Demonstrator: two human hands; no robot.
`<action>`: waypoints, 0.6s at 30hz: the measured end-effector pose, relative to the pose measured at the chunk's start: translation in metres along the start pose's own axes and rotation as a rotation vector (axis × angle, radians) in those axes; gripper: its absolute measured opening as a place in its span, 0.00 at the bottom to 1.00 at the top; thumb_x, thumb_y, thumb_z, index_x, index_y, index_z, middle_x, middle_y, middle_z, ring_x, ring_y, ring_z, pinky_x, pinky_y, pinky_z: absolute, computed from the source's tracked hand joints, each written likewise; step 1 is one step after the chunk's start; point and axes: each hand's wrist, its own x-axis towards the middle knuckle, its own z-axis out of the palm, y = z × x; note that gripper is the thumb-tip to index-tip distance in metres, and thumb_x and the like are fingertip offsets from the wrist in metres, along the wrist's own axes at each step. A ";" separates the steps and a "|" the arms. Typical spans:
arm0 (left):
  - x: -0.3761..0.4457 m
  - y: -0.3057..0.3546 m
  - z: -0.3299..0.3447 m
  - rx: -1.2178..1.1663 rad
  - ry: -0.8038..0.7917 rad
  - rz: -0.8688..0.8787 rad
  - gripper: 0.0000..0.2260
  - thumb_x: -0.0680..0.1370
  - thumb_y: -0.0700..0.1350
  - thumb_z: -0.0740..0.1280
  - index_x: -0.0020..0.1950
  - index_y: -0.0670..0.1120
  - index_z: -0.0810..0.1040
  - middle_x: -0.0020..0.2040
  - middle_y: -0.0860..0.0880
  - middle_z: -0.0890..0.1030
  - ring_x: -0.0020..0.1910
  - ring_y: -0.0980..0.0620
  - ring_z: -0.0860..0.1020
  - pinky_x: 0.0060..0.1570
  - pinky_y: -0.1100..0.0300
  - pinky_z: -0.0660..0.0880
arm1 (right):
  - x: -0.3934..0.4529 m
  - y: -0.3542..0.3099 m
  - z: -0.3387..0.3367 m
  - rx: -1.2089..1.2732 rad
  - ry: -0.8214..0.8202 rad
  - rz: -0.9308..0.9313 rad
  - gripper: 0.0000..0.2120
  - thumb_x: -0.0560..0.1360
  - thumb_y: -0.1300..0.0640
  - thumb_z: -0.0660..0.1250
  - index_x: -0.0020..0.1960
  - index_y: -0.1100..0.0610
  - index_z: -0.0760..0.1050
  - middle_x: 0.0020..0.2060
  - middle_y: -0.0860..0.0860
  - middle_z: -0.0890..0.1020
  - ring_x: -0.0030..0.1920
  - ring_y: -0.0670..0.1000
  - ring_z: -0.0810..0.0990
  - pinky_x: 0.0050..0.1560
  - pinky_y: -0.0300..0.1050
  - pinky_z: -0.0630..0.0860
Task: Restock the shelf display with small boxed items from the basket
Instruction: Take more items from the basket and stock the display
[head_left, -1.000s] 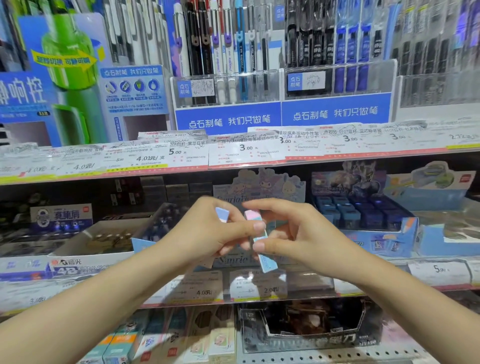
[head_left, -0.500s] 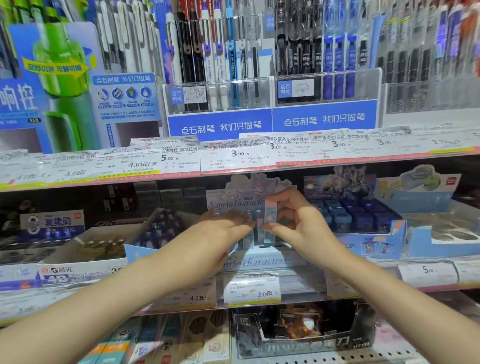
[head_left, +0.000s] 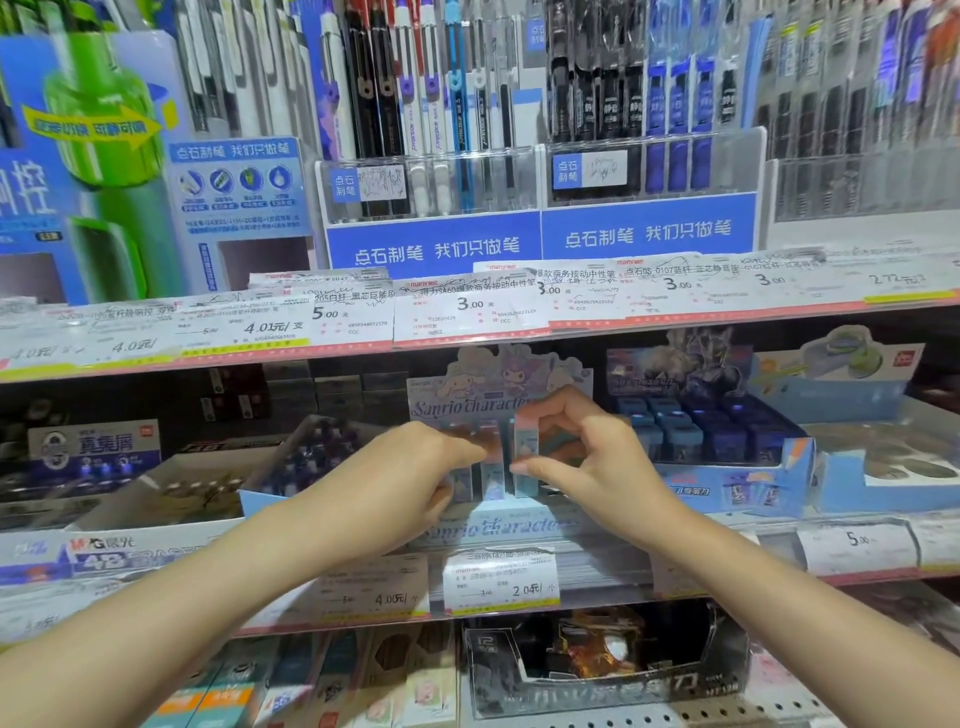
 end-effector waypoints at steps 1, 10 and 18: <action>0.000 0.000 0.000 -0.004 0.000 -0.004 0.20 0.74 0.34 0.59 0.62 0.48 0.77 0.24 0.55 0.64 0.36 0.57 0.72 0.38 0.62 0.69 | 0.000 0.000 0.000 -0.006 -0.007 0.000 0.18 0.68 0.57 0.74 0.46 0.39 0.69 0.43 0.50 0.80 0.40 0.47 0.78 0.43 0.46 0.78; 0.000 -0.002 -0.004 -0.070 -0.015 0.016 0.26 0.71 0.32 0.59 0.64 0.53 0.76 0.22 0.57 0.64 0.26 0.67 0.70 0.30 0.71 0.63 | 0.001 0.012 0.001 -0.069 0.024 -0.113 0.08 0.69 0.47 0.68 0.46 0.48 0.77 0.50 0.46 0.76 0.52 0.41 0.74 0.50 0.31 0.70; 0.001 -0.004 0.000 -0.096 -0.008 0.005 0.26 0.71 0.33 0.59 0.66 0.53 0.75 0.21 0.53 0.68 0.25 0.63 0.70 0.32 0.72 0.64 | 0.005 0.015 0.000 -0.026 -0.025 -0.071 0.15 0.70 0.47 0.61 0.38 0.58 0.79 0.49 0.46 0.77 0.51 0.40 0.75 0.53 0.27 0.66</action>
